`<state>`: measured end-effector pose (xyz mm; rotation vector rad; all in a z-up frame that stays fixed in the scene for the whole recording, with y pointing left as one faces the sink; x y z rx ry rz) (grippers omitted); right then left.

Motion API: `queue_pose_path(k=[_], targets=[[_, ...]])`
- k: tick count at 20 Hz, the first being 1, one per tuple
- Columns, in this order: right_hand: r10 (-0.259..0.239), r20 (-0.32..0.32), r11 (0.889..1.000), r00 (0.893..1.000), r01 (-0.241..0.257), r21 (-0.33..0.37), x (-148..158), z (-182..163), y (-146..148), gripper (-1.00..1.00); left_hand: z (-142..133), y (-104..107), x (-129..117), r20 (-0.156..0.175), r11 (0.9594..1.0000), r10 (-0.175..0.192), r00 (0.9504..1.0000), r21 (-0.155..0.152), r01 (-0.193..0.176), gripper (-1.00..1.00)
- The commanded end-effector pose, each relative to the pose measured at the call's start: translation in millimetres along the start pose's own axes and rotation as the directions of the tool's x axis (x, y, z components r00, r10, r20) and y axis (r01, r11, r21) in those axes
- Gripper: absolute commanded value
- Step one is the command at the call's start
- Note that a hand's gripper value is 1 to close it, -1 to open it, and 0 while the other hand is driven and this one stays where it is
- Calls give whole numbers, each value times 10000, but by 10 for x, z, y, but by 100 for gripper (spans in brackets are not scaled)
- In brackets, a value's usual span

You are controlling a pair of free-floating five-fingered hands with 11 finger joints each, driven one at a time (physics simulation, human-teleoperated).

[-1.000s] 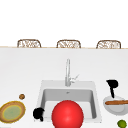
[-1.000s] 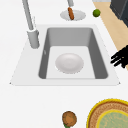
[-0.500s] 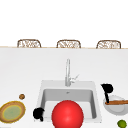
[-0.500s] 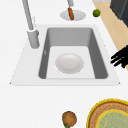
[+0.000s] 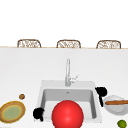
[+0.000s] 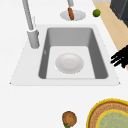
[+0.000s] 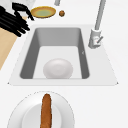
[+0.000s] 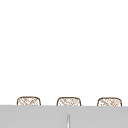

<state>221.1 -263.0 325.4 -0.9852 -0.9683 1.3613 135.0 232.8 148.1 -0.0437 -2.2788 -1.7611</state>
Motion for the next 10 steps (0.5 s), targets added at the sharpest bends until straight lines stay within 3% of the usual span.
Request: queue_pose_path(k=[1,4,10], targets=[[342,376,9985,9987,-357,416,167,169,52,-100,0,0,0,0,10000,0,10000,0,0,0],[360,525,9993,9980,-363,50,277,345,189,-100,0,0,0,0,10000,0,10000,0,0,0],[304,659,9995,9974,-310,82,452,760,397,-100,0,0,0,0,10000,0,10000,0,0,0]])
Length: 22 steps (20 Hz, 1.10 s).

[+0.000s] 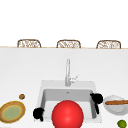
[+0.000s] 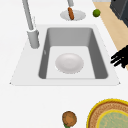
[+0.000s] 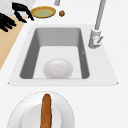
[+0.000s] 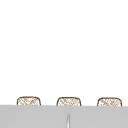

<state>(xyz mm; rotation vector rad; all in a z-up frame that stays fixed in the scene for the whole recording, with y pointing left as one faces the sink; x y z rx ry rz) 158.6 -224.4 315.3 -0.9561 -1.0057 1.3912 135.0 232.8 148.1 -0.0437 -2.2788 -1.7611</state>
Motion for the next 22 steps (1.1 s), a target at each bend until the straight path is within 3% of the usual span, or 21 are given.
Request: queue_pose_path(k=[1,9,11,14,17,20,21,22], targets=[[276,181,9995,9995,-280,172,87,266,152,-100,0,0,0,0,10000,0,10000,0,0,0],[34,118,9981,9999,-41,607,121,536,367,-100,0,0,0,0,10000,0,10000,0,0,0],[-100,162,9990,9998,93,435,135,480,321,-100,0,0,0,0,10000,0,10000,0,0,0],[-54,140,9960,9999,42,888,132,474,434,-100,0,0,0,0,10000,0,10000,0,0,0],[493,194,9952,9986,-507,832,155,267,659,-100,0,0,0,0,10000,0,10000,0,0,0],[294,192,9952,9994,-311,923,137,138,770,-100,0,0,0,0,10000,0,10000,0,0,0],[-12,190,9979,9998,0,651,139,219,675,-100,0,0,0,0,10000,0,10000,0,0,0],[33,274,9979,9996,-51,652,148,224,690,-100,0,0,0,0,10000,0,10000,0,0,0]])
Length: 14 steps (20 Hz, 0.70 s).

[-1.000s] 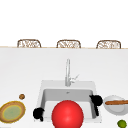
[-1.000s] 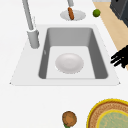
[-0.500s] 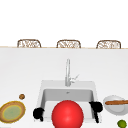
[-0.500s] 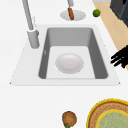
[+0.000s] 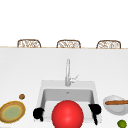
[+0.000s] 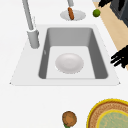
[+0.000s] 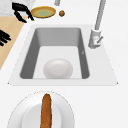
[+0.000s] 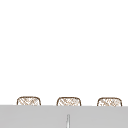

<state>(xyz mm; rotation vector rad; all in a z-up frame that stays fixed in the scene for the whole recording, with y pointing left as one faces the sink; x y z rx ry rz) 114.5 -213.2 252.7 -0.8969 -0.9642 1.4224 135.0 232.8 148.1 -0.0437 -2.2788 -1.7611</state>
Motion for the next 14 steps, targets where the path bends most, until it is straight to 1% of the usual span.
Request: queue_pose_path(k=[1,2,3,4,5,6,7,9,10,11,12,14], targets=[[0,0,10000,10000,0,-2,0,0,-1,0,0,0,0,2,10000,-7,10000,1,7,-100],[122,22,9999,9999,-122,10,0,2,14,0,-8,-3,13,-48,9999,-57,10000,117,58,-100],[107,16,9999,9999,-107,37,0,4,22,0,-5,4,5,40,9999,-118,9999,116,118,-100],[87,8,9999,10000,-87,50,0,5,28,0,-12,31,-21,128,9999,-100,9999,77,99,-100],[73,2,10000,10000,-73,48,0,7,33,0,-3,64,-83,220,10000,83,9997,6,-83,-100],[62,-3,10000,10000,-62,37,0,8,37,0,50,112,-153,252,9999,162,9995,-24,-162,-100],[51,-6,10000,10000,-51,27,0,9,40,0,72,141,-202,220,9996,270,9994,-97,-268,-100],[33,-13,10000,10000,-33,9,1,10,42,0,148,227,-300,194,9993,306,9993,-212,-302,-100],[25,-16,10000,10000,-25,1,1,10,43,0,188,285,-322,-20,9990,324,9995,-303,-325,-100],[18,-18,10000,10000,-18,-6,1,10,43,0,228,335,-349,-38,9988,337,9994,-359,-338,-100],[11,-21,10000,10000,-11,-12,1,10,43,0,245,388,-353,-47,9984,270,9996,-505,-272,-100],[0,-25,10000,10000,0,-22,1,10,44,0,339,492,-379,-56,9979,296,9995,-568,-299,-100]])
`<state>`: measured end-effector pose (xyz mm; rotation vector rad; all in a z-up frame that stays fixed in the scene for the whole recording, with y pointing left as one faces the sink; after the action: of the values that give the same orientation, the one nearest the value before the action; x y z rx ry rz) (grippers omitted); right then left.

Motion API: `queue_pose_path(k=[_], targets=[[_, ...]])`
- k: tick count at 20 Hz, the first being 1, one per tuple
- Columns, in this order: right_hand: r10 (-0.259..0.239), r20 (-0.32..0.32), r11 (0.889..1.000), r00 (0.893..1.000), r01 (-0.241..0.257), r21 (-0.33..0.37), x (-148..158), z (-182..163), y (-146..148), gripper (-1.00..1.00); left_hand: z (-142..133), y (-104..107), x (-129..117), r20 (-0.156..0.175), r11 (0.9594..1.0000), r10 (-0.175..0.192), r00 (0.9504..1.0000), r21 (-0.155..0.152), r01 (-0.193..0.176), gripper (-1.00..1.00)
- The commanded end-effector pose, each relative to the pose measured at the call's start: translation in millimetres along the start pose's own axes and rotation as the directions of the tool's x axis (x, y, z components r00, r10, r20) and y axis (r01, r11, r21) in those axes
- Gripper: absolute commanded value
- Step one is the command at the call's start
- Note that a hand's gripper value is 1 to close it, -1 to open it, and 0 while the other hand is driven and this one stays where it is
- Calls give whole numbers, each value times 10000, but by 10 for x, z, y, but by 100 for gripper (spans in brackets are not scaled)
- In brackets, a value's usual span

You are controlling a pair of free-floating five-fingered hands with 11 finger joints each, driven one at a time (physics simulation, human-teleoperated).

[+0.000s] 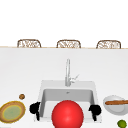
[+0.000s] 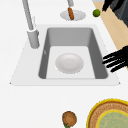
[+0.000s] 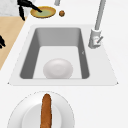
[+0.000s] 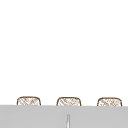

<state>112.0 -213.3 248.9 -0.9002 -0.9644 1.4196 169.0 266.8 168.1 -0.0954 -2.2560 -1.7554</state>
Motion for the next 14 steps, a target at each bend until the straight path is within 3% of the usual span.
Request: queue_pose_path(k=[1,6,9,14], targets=[[0,0,10000,10000,0,0,0,0,0,0,178,200,-56,-98,9990,-87,9999,-434,83,-100],[-17,-7,10000,10000,17,-13,0,-1,1,0,418,402,-220,-78,9991,-3,10000,-421,0,-100],[-24,-9,10000,10000,24,-18,0,-1,1,0,521,530,-453,-187,9984,357,9992,-425,-365,-100],[-31,-12,10000,10000,31,-23,0,-1,1,0,649,753,-816,-235,9979,322,9992,-559,-335,-100]])
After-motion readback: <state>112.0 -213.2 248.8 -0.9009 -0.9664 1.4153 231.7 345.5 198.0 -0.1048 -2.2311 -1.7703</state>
